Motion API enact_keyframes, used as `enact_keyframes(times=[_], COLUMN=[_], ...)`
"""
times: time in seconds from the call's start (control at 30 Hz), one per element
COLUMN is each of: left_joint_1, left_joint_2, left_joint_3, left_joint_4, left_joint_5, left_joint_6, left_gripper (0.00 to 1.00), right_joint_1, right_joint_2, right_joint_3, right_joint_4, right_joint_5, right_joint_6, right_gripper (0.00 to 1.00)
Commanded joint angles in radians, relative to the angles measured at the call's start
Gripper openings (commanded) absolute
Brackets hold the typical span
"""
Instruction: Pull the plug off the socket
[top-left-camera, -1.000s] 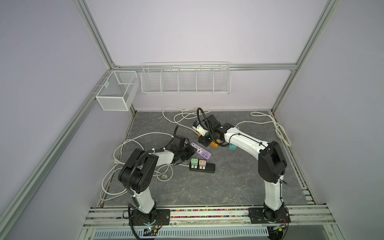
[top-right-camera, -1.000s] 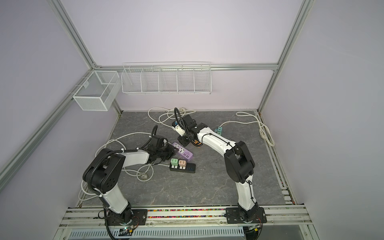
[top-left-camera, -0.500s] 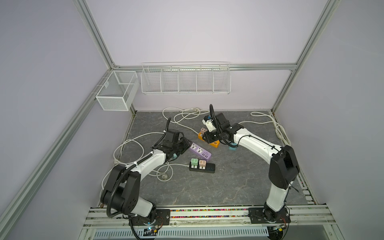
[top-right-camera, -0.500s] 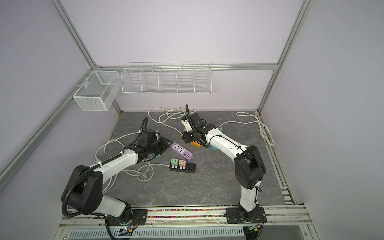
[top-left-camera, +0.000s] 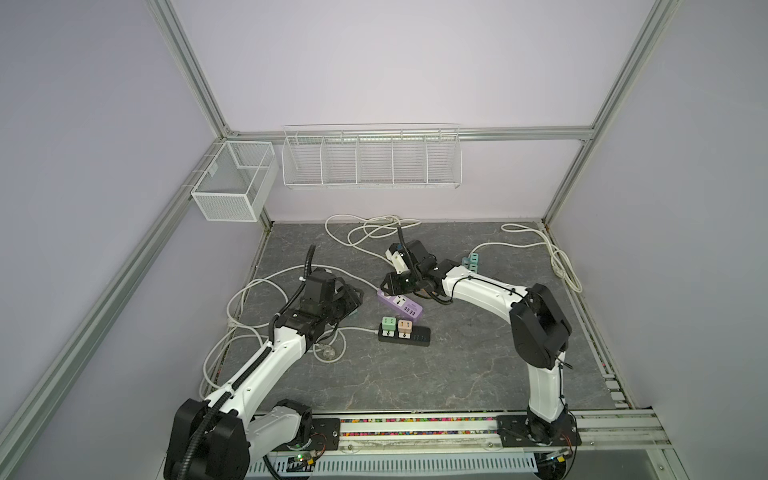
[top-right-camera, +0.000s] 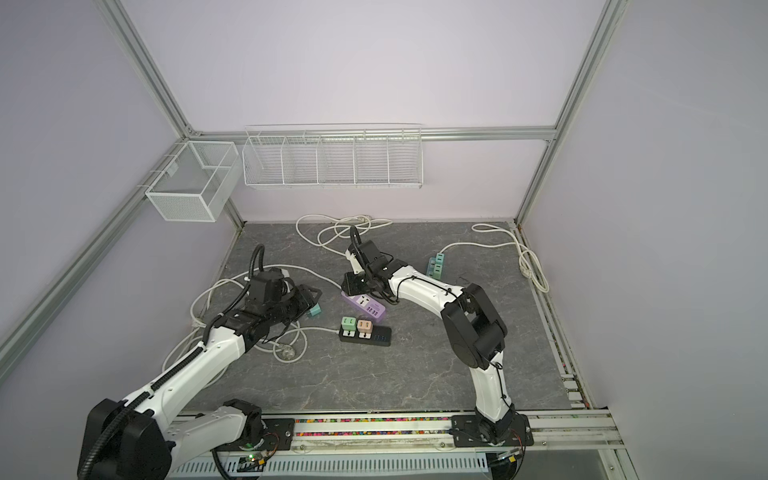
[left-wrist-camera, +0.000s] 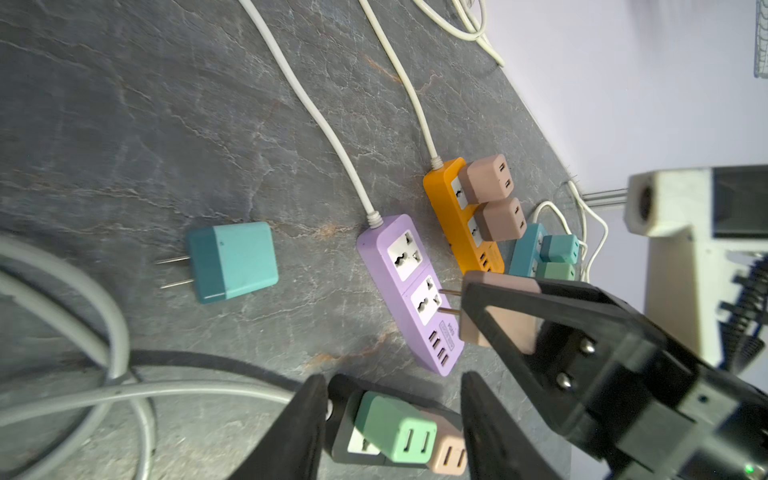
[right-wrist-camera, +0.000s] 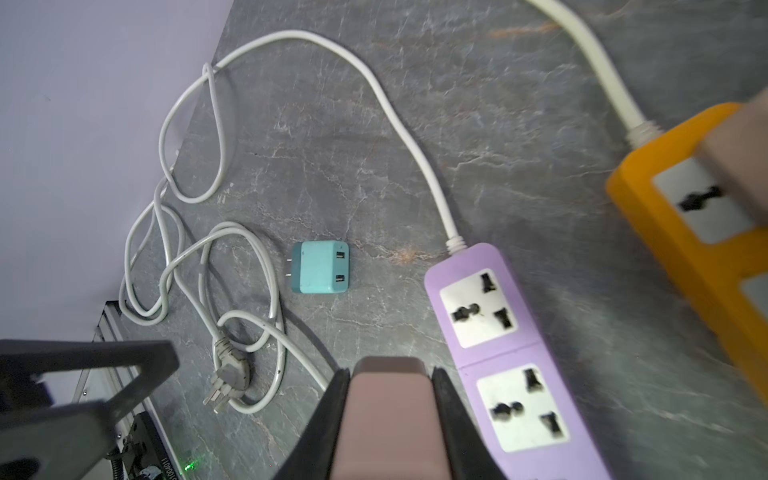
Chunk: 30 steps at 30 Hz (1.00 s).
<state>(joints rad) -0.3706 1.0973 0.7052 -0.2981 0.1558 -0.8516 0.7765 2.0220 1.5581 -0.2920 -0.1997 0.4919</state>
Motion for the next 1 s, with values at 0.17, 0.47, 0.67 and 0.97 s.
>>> enact_keyframes(times=[0.17, 0.47, 0.67, 0.97], left_joint_1=[0.019, 0.025, 0.027, 0.028], left_joint_2=[-0.092, -0.118, -0.120, -0.115], left_joint_3=[-0.047, -0.065, -0.067, -0.076], left_joint_4=[-0.105, -0.142, -0.146, -0.149], left_joint_5=[-0.056, -0.075, -0.078, -0.080], left_joint_6=[0.066, 0.065, 0.056, 0.052], left_gripper=[0.59, 0.69, 0.74, 0.76], right_joint_1=[0.060, 0.096, 0.105, 0.111], right_joint_2=[0.103, 0.188, 0.239, 0.282], right_joint_3=[0.069, 0.114, 0.143, 0.154], right_joint_4=[0.087, 0.118, 0.112, 0.119], right_joint_5=[0.024, 0.052, 0.058, 0.054], right_joint_6=[0.105, 0.136, 0.141, 0.147], right_gripper=[0.14, 0.17, 0.18, 0.23])
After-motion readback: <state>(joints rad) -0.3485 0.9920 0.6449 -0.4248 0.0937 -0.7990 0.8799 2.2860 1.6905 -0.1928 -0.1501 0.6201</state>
